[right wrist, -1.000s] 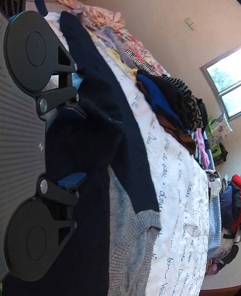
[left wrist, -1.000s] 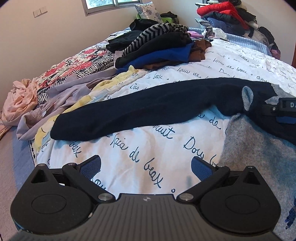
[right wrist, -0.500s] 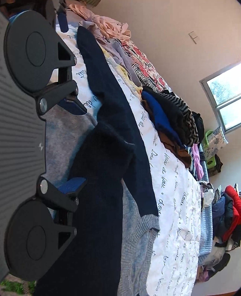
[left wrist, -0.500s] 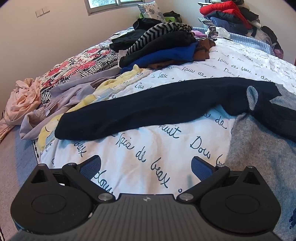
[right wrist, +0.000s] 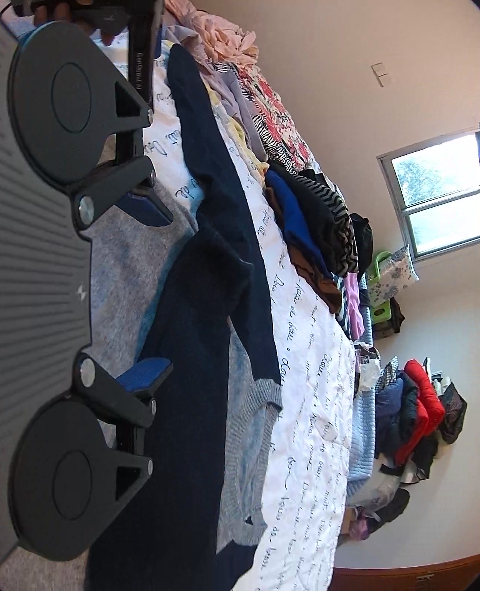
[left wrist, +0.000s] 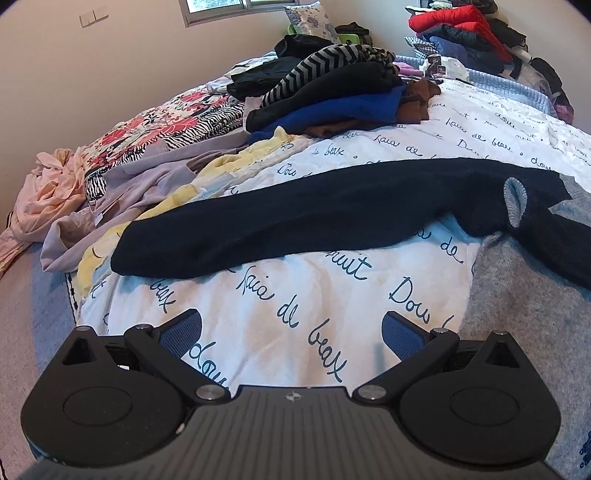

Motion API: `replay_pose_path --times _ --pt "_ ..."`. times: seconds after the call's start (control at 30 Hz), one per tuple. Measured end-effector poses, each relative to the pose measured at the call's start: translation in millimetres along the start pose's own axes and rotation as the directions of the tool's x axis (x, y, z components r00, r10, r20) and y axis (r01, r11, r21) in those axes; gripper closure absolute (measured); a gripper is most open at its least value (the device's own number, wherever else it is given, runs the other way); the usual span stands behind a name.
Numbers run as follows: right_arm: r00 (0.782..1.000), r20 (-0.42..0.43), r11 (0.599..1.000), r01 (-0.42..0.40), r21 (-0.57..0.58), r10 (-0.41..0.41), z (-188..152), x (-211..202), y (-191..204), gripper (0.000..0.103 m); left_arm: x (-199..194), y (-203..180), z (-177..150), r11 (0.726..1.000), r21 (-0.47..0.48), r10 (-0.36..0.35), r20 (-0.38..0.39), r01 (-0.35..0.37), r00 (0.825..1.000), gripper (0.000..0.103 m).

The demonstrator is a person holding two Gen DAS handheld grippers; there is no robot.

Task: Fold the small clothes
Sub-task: 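Open the right tool to release the sleeve on the sweater, then grasp the cuff of the other navy sleeve with the left tool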

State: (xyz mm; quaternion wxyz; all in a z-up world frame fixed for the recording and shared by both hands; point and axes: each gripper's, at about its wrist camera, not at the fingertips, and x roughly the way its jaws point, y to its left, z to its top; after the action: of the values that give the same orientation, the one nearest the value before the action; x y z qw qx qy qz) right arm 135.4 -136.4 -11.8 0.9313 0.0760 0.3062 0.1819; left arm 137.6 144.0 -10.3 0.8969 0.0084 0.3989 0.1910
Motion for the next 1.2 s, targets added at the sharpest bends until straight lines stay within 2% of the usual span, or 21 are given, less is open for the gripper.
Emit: replay_pose_path --times 0.13,0.23,0.3,0.4,0.57,0.7,0.77,0.9,1.1,1.13,1.17,1.2 --pt "1.000 -0.001 0.999 0.024 -0.045 -0.024 -9.1 -8.7 0.3 0.024 7.1 8.0 0.4 0.998 -0.058 -0.011 -0.011 0.010 1.000 0.000" --pt "0.999 -0.007 0.998 0.033 -0.047 -0.033 -15.8 -13.8 -4.4 0.024 15.5 22.6 1.1 0.988 -0.153 -0.022 -0.014 0.020 1.000 0.000" --pt "0.999 -0.011 0.999 0.029 -0.042 -0.030 -19.0 -16.4 -7.4 0.023 20.6 36.1 1.4 0.972 -0.234 -0.029 -0.007 0.027 1.000 0.000" --pt "0.999 -0.018 0.999 0.030 -0.035 -0.030 -22.7 -18.8 -11.3 0.023 28.9 60.6 1.9 0.929 -0.365 -0.064 -0.009 0.056 0.998 0.000" --pt "0.999 -0.026 1.000 0.026 -0.011 -0.027 -26.1 -18.9 -16.1 0.023 41.1 102.1 -6.6 0.799 -0.577 -0.190 0.027 0.170 0.982 0.000" --pt "0.999 -0.026 1.000 0.022 -0.009 -0.022 -27.0 -19.5 -16.1 0.023 49.4 115.9 -5.1 0.732 -0.645 -0.230 0.073 0.222 0.970 0.000" --pt "1.000 -0.025 1.000 0.018 -0.010 -0.018 -27.3 -20.5 -15.7 0.023 54.2 122.3 -3.8 0.695 -0.678 -0.237 0.099 0.240 0.966 0.000" --pt "1.000 -0.026 1.000 0.018 -0.004 -0.018 -28.0 -21.6 -15.5 0.023 65.4 137.5 -3.2 0.603 -0.747 -0.239 0.166 0.280 0.957 0.000" --pt "1.000 -0.025 1.000 0.018 0.006 -0.017 -27.9 -24.0 -16.2 0.023 83.7 161.1 -7.1 0.406 -0.842 -0.200 0.297 0.355 0.934 0.001" --pt "1.000 -0.024 1.000 0.017 0.005 -0.017 -28.1 -24.6 -16.0 0.023 86.4 164.2 -5.6 0.385 -0.847 -0.193 0.315 0.367 0.929 0.002" --pt "1.000 -0.024 1.000 0.015 0.002 -0.015 -28.3 -25.1 -15.4 0.023 88.3 166.0 -3.2 0.377 -0.848 -0.191 0.322 0.373 0.927 0.006" --pt "1.000 -0.025 1.000 0.013 -0.001 -0.013 -28.6 -25.4 -14.7 0.023 89.8 166.7 0.5 0.381 -0.843 -0.192 0.330 0.380 0.924 0.010"
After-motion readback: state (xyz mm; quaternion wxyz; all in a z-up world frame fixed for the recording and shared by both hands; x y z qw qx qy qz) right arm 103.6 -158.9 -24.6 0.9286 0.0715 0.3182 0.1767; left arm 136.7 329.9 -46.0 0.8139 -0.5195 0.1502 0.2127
